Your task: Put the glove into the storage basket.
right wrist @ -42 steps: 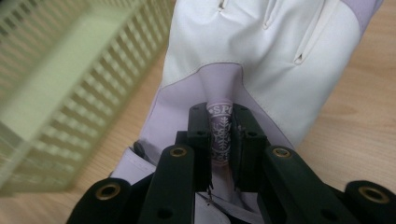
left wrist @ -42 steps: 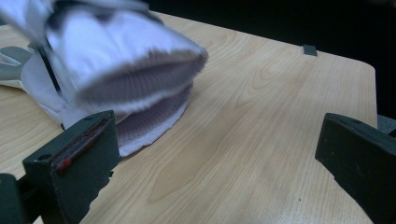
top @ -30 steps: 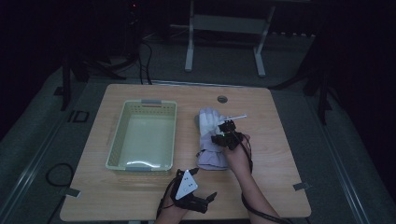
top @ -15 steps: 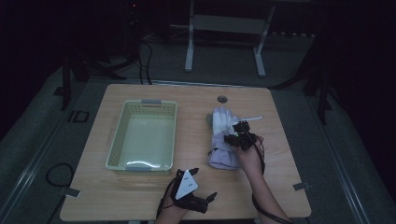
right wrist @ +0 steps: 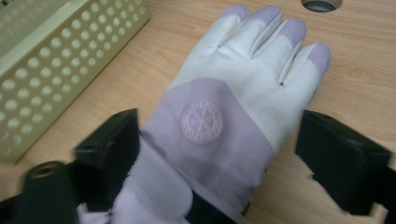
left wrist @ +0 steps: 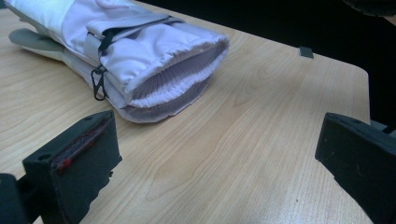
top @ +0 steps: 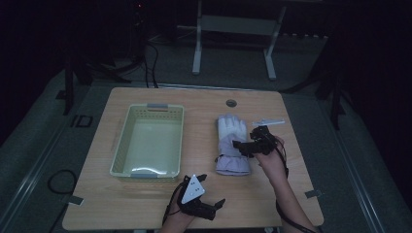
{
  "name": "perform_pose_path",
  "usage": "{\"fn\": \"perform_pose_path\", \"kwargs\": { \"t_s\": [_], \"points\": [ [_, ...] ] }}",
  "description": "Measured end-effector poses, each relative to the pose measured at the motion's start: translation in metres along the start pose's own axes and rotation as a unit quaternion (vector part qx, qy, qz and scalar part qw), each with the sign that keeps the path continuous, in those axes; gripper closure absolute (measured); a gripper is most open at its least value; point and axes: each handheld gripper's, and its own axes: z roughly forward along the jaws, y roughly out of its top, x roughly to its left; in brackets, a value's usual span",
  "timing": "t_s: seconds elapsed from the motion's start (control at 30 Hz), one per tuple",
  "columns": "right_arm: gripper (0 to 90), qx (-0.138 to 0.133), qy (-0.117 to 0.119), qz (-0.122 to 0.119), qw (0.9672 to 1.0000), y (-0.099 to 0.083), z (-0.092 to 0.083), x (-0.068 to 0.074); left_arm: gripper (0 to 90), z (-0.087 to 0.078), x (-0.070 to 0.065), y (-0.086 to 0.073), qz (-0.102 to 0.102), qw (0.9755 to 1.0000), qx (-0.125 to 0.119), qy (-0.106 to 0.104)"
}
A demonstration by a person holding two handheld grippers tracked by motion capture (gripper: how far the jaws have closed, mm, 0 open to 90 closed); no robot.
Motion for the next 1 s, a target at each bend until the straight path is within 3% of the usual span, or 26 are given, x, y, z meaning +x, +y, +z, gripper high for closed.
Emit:
{"fn": "perform_pose_path", "kwargs": {
  "t_s": [0.07,0.13,0.23,0.33,0.4,0.43,0.5,0.63,0.67,0.73,0.77,0.83,0.9,1.0],
  "points": [
    [14.1,-0.012,0.005,-0.011,0.9999,-0.004,-0.005,-0.002,0.0,0.001,0.000,0.001,0.003,0.9999,0.009,-0.006],
    [13.9,-0.023,0.000,-0.038,0.9990,-0.007,-0.010,-0.004,0.0,0.002,-0.001,0.001,0.008,0.9998,0.015,-0.005],
    [14.2,-0.041,0.009,-0.083,0.9957,-0.013,-0.017,-0.011,0.0,0.004,-0.002,0.002,0.009,0.9997,0.023,-0.001],
    [14.2,-0.045,0.015,-0.108,0.9930,-0.019,-0.023,-0.021,0.0,0.006,-0.002,0.003,0.009,0.9993,0.036,-0.008],
    [14.2,-0.044,0.005,-0.112,0.9928,-0.022,-0.028,-0.027,0.0,0.007,-0.004,0.005,0.016,0.9990,0.039,-0.011],
    [15.2,-0.041,-0.007,-0.115,0.9925,-0.023,-0.030,-0.029,0.0,0.007,-0.005,0.007,0.010,0.9992,0.035,-0.019],
    [13.9,-0.032,-0.003,-0.104,0.9940,-0.026,-0.034,-0.035,0.0,0.008,-0.007,0.013,0.001,0.9988,0.035,-0.033],
    [13.4,-0.045,-0.011,-0.112,0.9927,-0.031,-0.042,-0.044,0.0,0.012,-0.008,0.033,-0.025,0.9964,0.030,-0.075],
    [13.5,-0.049,-0.018,-0.112,0.9923,-0.032,-0.044,-0.046,0.0,0.013,-0.008,0.040,-0.022,0.9963,0.027,-0.078],
    [13.5,-0.062,-0.014,-0.119,0.9909,-0.032,-0.048,-0.049,0.0,0.016,-0.009,0.053,0.012,0.9973,0.013,-0.071],
    [13.9,-0.069,-0.025,-0.128,0.9890,-0.033,-0.049,-0.050,0.0,0.018,-0.008,0.060,0.024,0.9974,0.010,-0.067],
    [14.2,-0.083,-0.027,-0.143,0.9859,-0.033,-0.052,-0.051,0.0,0.022,-0.006,0.073,0.034,0.9979,0.015,-0.053],
    [14.2,-0.085,-0.017,-0.135,0.9871,-0.033,-0.053,-0.054,0.0,0.026,0.000,0.085,0.012,0.9988,0.021,-0.042],
    [14.3,-0.089,-0.016,-0.137,0.9865,-0.033,-0.052,-0.055,0.0,0.031,0.009,0.097,-0.016,0.9991,0.022,-0.033]
  ]
}}
